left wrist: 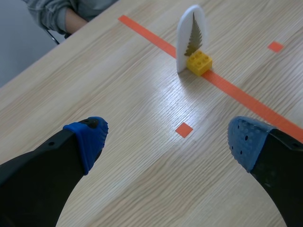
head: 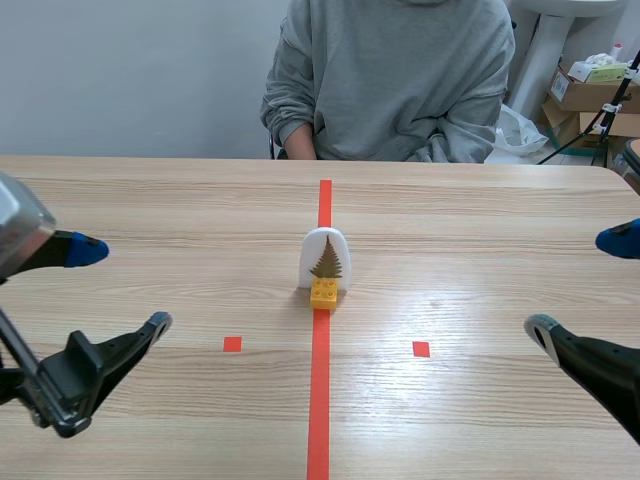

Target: Do the leaf sorting experiment

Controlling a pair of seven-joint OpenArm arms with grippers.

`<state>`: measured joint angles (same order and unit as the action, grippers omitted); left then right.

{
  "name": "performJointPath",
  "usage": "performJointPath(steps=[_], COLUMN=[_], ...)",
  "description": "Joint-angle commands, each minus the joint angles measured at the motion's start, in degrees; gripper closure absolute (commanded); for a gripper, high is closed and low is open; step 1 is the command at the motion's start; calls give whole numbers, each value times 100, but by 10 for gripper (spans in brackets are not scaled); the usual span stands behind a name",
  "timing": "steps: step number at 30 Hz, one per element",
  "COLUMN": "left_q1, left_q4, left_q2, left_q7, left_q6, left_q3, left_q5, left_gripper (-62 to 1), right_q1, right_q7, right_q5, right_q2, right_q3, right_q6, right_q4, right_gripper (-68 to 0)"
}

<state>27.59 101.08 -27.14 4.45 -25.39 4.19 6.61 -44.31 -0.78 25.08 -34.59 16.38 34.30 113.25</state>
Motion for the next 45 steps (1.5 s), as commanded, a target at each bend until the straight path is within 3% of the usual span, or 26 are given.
performJointPath(steps=[1, 11, 19, 25, 34, 37, 45], left_q1=[-428, -3198, -4933, -5735, -6181, -6190, -6188], left_q4=[-181, -2568, -4402, -5549, -6542, -6671, -6738], left_q2=[-94, -94, 575, 1274, 2072, 2155, 2131], left_q7=[-166, -437, -509, -511, -643, -662, -728], left_q6=[-11, -289, -282, -264, -146, -116, 42], left_q3=[-192, -2234, -3709, -4197, -4280, -4280, -4280], left_q5=[44, 44, 0, -46, -380, -629, -629], left_gripper=[-542, -542, -542, -542, -534, -468, -222], right_q1=[66, 68, 68, 68, 68, 68, 68], right_q7=[-63, -63, -63, -63, -63, -63, -66], right_q5=[66, 63, 63, 63, 63, 61, 61], right_q2=[0, 2, 2, 2, 0, 0, 0], right_q3=[44, 44, 44, 44, 44, 44, 44], right_q6=[-15, -15, -15, -15, -15, -15, -15], right_q4=[44, 44, 44, 44, 44, 44, 44], right_gripper=[-591, -591, -591, -591, -591, -591, -591])
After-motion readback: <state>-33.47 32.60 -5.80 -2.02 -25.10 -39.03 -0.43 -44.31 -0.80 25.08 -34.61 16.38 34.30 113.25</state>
